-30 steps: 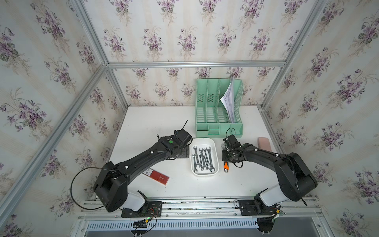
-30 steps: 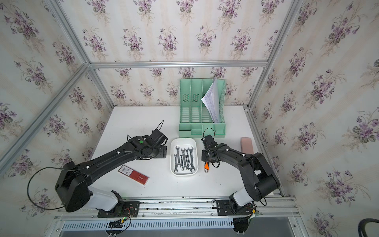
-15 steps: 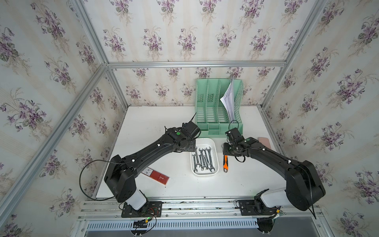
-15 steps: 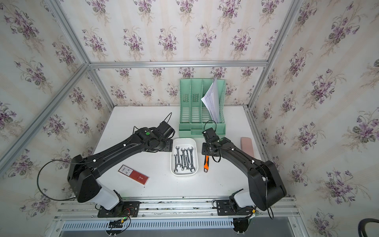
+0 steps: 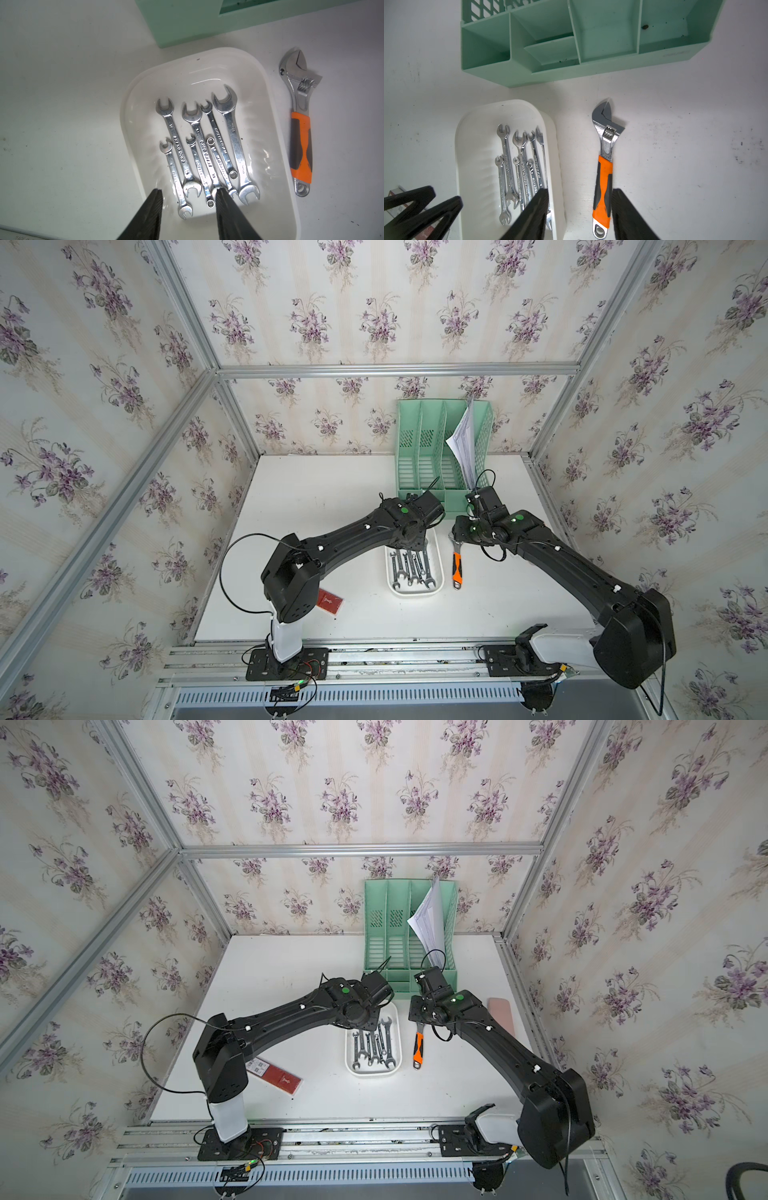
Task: Take out the wrench from the storage box
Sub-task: Pick up the wrench from the storage box.
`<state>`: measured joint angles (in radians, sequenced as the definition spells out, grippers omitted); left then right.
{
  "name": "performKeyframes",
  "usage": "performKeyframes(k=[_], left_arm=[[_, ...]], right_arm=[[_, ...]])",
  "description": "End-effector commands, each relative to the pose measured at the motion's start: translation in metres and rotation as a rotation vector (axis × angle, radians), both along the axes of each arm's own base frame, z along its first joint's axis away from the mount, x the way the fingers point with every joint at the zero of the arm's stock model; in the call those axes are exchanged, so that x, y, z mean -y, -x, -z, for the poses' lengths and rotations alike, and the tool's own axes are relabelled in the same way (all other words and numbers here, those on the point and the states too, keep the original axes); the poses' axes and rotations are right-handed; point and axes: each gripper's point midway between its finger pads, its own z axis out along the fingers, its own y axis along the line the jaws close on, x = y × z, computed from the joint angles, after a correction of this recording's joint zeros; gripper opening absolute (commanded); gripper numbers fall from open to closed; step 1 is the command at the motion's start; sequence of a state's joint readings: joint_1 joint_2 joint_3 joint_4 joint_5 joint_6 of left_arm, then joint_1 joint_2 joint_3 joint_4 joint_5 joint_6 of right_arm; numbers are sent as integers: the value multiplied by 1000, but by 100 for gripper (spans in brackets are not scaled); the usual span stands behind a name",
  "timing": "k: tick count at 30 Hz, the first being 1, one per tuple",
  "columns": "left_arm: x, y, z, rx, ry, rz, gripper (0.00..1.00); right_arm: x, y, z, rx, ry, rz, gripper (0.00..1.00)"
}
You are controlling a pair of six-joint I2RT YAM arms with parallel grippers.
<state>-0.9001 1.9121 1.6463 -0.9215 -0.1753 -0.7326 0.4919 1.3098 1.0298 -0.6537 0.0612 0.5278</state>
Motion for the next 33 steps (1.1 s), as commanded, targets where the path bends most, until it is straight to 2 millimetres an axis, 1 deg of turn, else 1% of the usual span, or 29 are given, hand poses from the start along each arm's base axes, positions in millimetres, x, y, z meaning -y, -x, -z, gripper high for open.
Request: performKeyframes(k=[1,7,12,15,17,19,23,27,30,33], left_arm=[[7,-2,16,-25,-29,11,46],[3,-4,51,-66,-100,-14,45],[-1,1,75,-113,-120,-33,40],[-9,4,83,-134,-143,-52,36],[-10,7,90,-177,-124,-65,30],[-11,11,94,-200,-118,-73,26],[-15,15,98,-240,-121,-105,25],[-15,16,104,-263,-112,-116,26],[-16,17,108,-276,-116,-117,28],[-22,16,111,-285,-123,-126,29]], right_arm=[[-1,4,0,-14,-17,1,55],[-4,7,3,-20,-32,-7,55],[-3,9,6,-25,-32,-7,55],[-3,11,8,-31,-40,-10,55],[-4,12,10,-36,-42,-12,55],[-4,13,10,-36,-44,-13,55],[-3,14,11,-40,-43,-13,55],[-3,15,12,-40,-44,-13,56],[-2,16,14,-43,-42,-12,56],[-2,16,16,-45,-39,-11,56]])
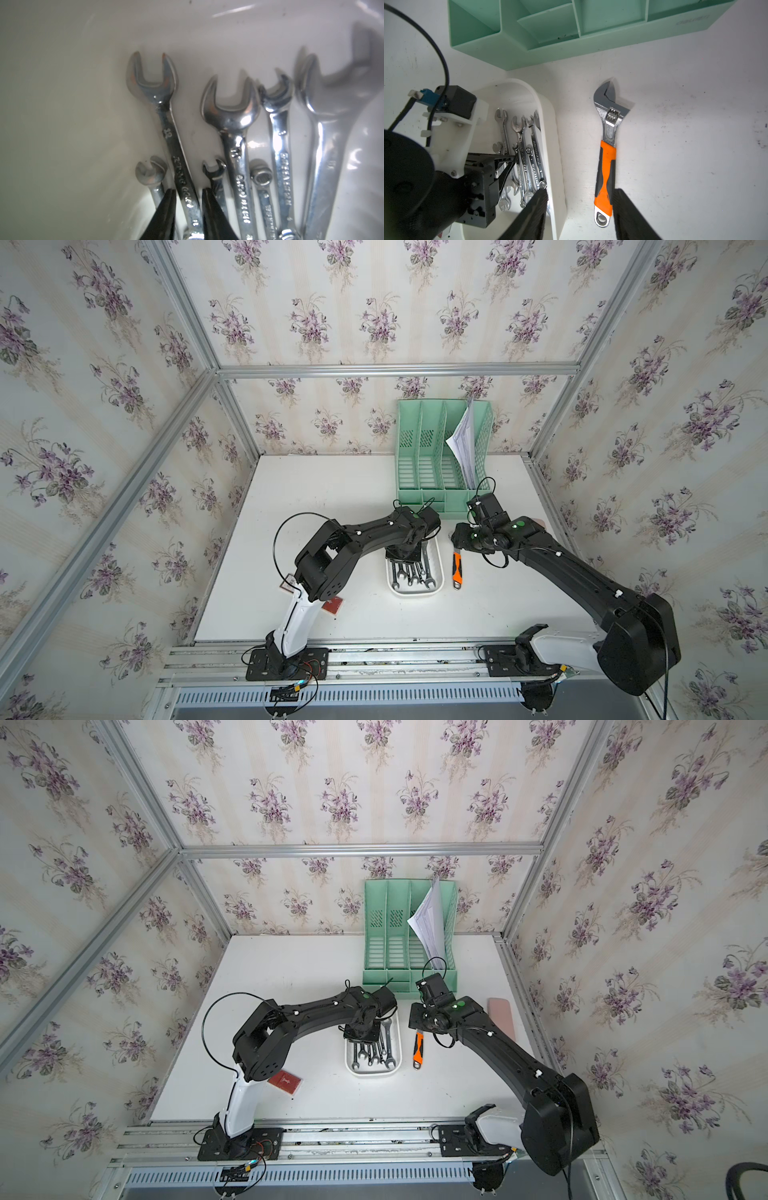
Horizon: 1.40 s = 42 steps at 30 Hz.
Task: Take out the wrench from the storage box
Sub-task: Pick up the wrench from the storage box.
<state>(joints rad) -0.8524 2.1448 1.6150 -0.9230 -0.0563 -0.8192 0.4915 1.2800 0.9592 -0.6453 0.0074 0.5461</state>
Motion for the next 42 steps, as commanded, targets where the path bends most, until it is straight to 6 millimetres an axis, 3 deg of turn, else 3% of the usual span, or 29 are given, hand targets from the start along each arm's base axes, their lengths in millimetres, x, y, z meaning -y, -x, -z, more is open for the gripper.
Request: performKeyframes(k=[1,11,25,37,42], left_arm=[[-10,4,5,-28,-20,-12,29],[-30,-6,2,-25,-55,36,31],[-15,-8,16,-55,-52,19,29],[-13,-8,22,-61,-79,35,17],[-13,-10,16,-51,-75,40,15]], right_arm=[[-1,0,0,7,-4,-1,56],[0,1,1,4,0,-1,56],[-1,1,5,-17,3,-5,57],[-1,4,10,-37,11,-12,57],[0,4,11,-42,14,-12,57]])
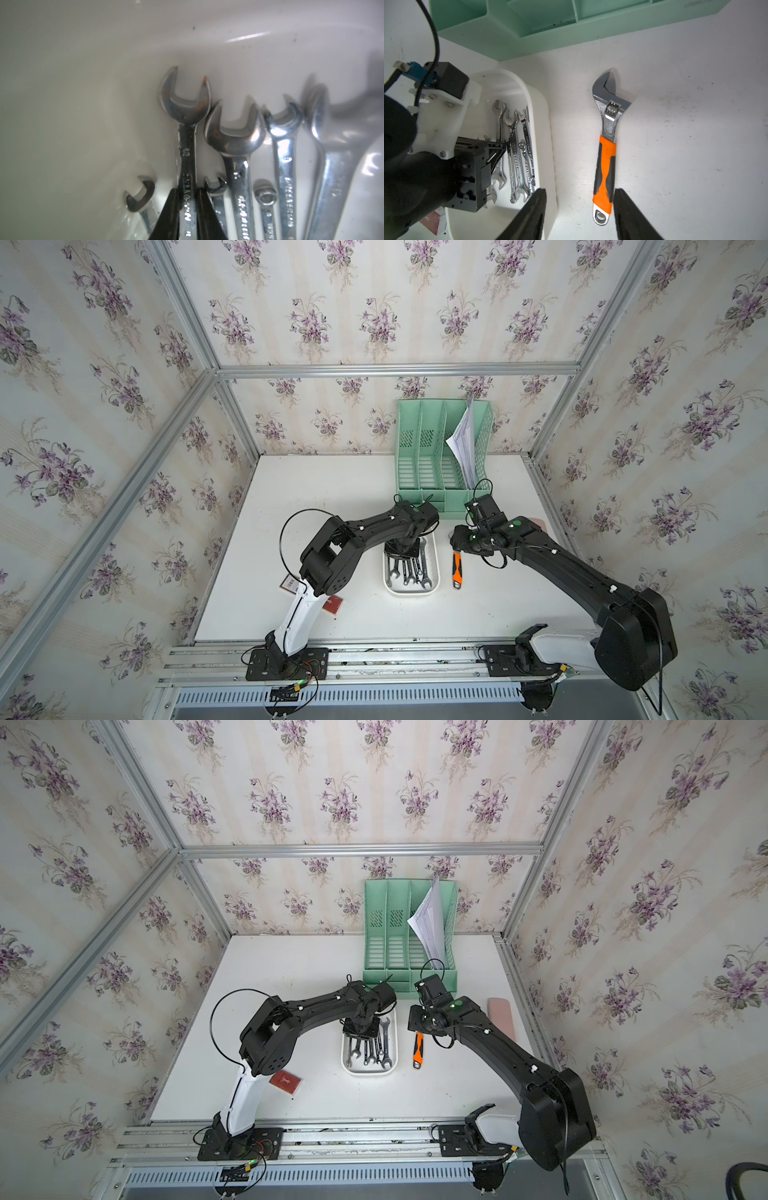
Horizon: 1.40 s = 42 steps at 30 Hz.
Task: Take out the wrench from the storage box
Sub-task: Pick up the wrench from the storage box, then place the wrench at the center of the board.
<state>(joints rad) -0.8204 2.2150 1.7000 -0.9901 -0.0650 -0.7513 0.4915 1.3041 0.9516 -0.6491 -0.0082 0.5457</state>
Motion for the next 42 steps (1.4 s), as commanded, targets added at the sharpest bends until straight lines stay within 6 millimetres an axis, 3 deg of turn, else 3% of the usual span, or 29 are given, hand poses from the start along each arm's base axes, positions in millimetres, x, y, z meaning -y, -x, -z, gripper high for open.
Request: performKeyframes(k=[1,10,22,31,35,42], left_arm=[[-5,2,8,-16,-24,8,15],[-6,-5,-18,23,-10,17,15],[-7,-18,-71,87,37,24,16],[-26,-20,-114,122,72,16,16],[-44,-18,-128,137,78,0,17],[-80,-16,-126,149,51,-25,18]], right_arm=[[1,1,0,-2,9,-5,57],[1,1,0,-2,7,-6,58],[0,1,-1,-1,5,-8,58],[-1,1,0,-6,2,-11,58],[-1,2,0,-8,3,-11,58],[-3,0,-2,-7,-6,-16,58]])
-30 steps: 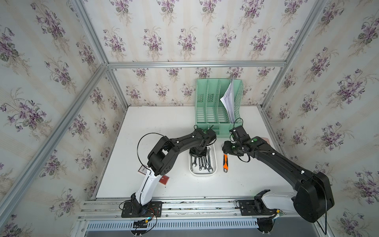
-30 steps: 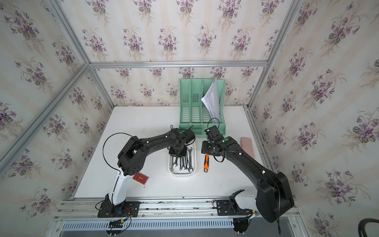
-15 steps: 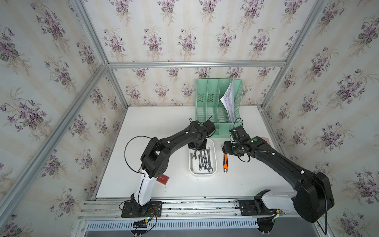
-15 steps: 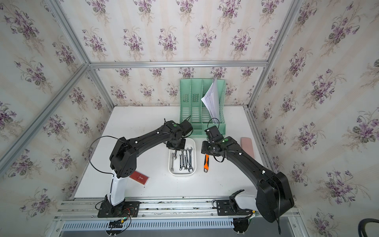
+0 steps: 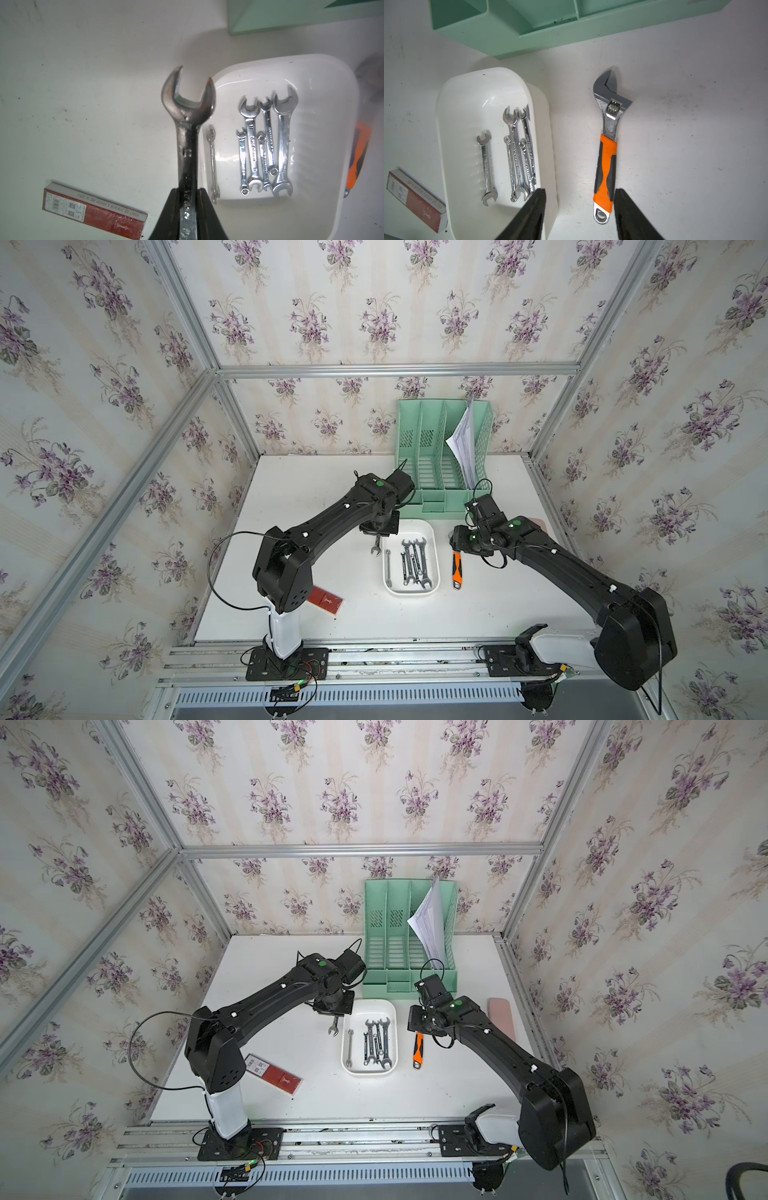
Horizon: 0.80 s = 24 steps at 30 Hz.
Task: Take out the wrench from the storage box
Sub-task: Place the wrench at the center of the board.
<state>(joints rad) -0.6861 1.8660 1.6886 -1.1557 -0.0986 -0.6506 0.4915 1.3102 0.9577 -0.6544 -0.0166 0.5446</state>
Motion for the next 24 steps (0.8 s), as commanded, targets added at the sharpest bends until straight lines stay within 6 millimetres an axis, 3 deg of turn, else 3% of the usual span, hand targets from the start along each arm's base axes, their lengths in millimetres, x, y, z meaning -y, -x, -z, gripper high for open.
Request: performKeyframes(k=[1,13,24], left_arm=[[-16,0,7,5,-30,5,18],[-31,13,88,-107,-55,-79,18],[-29,23,126,-159,-37,-135,18]], right_arm=[[-2,0,-2,-2,-1,-12,58],[-7,-3,-7,5,-26,-14,58],[-12,-4,-7,-5,-48,-23,59]])
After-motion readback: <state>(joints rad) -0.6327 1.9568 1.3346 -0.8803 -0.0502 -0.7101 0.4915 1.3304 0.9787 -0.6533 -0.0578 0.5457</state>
